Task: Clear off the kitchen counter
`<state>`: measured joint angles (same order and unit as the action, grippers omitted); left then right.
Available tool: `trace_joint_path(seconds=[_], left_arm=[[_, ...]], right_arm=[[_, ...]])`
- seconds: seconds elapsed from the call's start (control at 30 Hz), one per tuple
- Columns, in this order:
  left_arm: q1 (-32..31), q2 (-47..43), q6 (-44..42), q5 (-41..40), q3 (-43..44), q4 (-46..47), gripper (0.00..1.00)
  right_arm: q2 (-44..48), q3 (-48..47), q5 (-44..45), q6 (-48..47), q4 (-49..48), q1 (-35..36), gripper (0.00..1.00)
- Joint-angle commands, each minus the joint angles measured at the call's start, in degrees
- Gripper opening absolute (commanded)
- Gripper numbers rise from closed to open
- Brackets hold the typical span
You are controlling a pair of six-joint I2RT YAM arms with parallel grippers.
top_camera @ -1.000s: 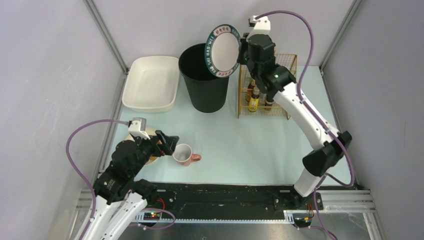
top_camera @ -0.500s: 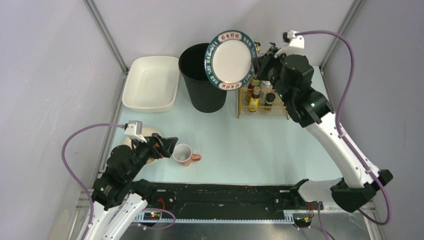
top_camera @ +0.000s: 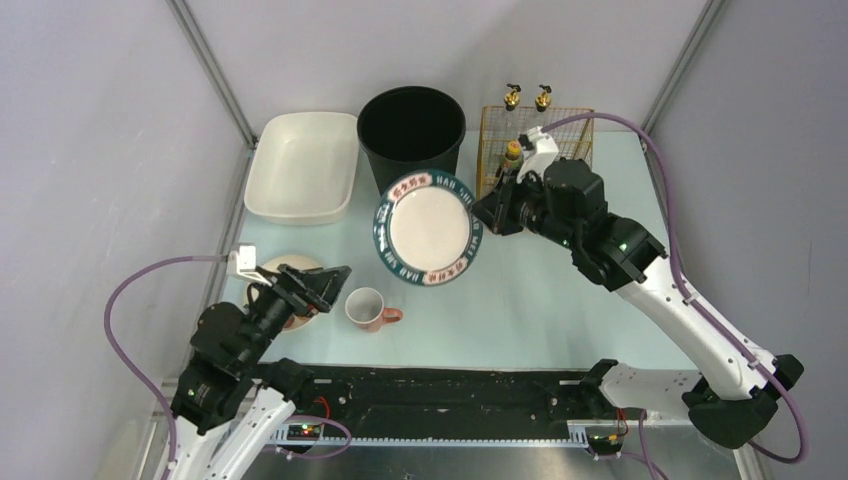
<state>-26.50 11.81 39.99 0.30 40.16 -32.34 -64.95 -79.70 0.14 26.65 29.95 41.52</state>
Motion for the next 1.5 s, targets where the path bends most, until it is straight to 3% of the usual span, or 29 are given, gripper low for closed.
trace_joint_path(seconds=[0.0,0.47,0.73,0.87,0.93,1.17,1.27,1.43,1.47], left_arm=[[-0.31,-2.12,10.9,3.57,1.03,6.53,0.98],[-0.31,-4.01,19.58,9.16,-0.28,10.37,1.0],[-0.31,-3.32,20.34,11.03,-0.07,10.39,0.88],[-0.28,-2.84,20.12,11.55,0.18,10.39,0.72],[-0.3,-2.6,20.1,11.71,0.22,10.39,0.56],[-0.31,-1.66,19.19,12.17,0.46,10.31,0.22],[-0.36,-1.41,18.74,11.71,0.1,10.33,0.02],[-0.38,0.46,18.58,11.46,-0.42,10.17,0.0],[-0.34,0.78,18.56,11.25,-0.47,10.19,0.0]], right_arm=[[3.07,0.66,-8.31,3.6,-1.56,2.92,0.0],[2.67,1.04,-15.53,10.34,-7.19,8.17,0.0],[0.64,0.5,-17.44,12.42,-10.05,8.86,0.0],[-0.74,-0.33,-17.55,12.42,-10.26,9.43,0.0],[-1.25,-0.62,-17.39,12.41,-10.27,9.54,0.0],[-2.07,-1.41,-14.82,11.04,-8.72,9.82,0.0],[-2.31,-1.42,-13.16,10.45,-8.19,9.89,0.0],[-2.85,-1.43,-9.73,9.63,-6.85,9.89,0.0],[-2.96,-1.42,-8.76,9.51,-6.71,9.85,0.06]])
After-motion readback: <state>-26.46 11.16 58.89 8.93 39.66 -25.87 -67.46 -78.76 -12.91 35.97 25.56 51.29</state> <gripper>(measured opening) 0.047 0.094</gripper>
